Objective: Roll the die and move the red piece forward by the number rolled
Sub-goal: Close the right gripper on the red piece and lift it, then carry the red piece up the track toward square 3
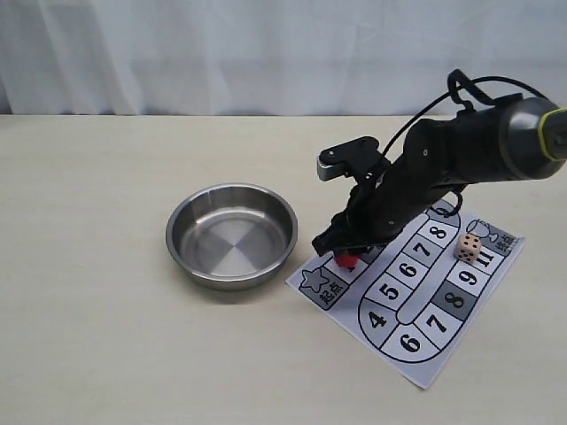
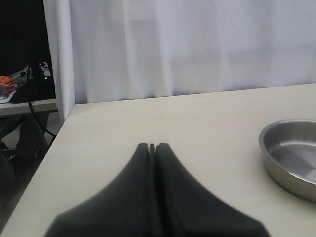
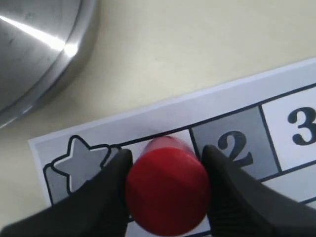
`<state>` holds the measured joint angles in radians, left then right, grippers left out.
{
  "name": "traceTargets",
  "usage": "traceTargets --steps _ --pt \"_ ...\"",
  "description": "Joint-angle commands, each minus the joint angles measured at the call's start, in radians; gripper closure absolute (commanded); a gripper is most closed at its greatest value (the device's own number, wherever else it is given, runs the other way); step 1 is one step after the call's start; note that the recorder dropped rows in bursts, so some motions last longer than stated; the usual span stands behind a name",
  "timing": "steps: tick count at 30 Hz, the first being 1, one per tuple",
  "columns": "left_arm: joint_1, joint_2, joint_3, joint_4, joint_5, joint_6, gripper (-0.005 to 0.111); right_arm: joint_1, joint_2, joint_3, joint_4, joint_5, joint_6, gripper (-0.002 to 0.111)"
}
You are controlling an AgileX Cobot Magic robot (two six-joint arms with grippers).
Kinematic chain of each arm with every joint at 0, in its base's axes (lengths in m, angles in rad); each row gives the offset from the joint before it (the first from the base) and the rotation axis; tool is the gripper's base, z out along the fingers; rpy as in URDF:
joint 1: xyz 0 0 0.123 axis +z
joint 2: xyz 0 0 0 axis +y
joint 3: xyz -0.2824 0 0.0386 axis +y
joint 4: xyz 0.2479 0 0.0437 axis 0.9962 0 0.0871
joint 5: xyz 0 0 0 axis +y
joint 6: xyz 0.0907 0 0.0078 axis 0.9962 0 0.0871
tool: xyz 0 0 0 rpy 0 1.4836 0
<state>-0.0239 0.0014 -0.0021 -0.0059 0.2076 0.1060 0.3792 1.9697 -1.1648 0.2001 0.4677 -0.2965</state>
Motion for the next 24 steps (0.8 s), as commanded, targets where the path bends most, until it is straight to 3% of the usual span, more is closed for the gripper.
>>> traceTargets --steps 1,11,24 --pt "-0.001 -0.001 0.002 -0.003 -0.012 -0.005 0.107 -0.004 0.053 -0.004 -0.006 -0.014 0.0 0.104" --pt "-0.001 -0.001 0.002 -0.003 -0.012 -0.005 0.107 -0.042 -0.035 -0.009 -0.036 -0.111 0.002 0.104" --pt "-0.001 -0.001 0.002 -0.003 -0.012 -0.005 0.107 -0.087 0.075 -0.009 -0.035 -0.082 0.02 0.104"
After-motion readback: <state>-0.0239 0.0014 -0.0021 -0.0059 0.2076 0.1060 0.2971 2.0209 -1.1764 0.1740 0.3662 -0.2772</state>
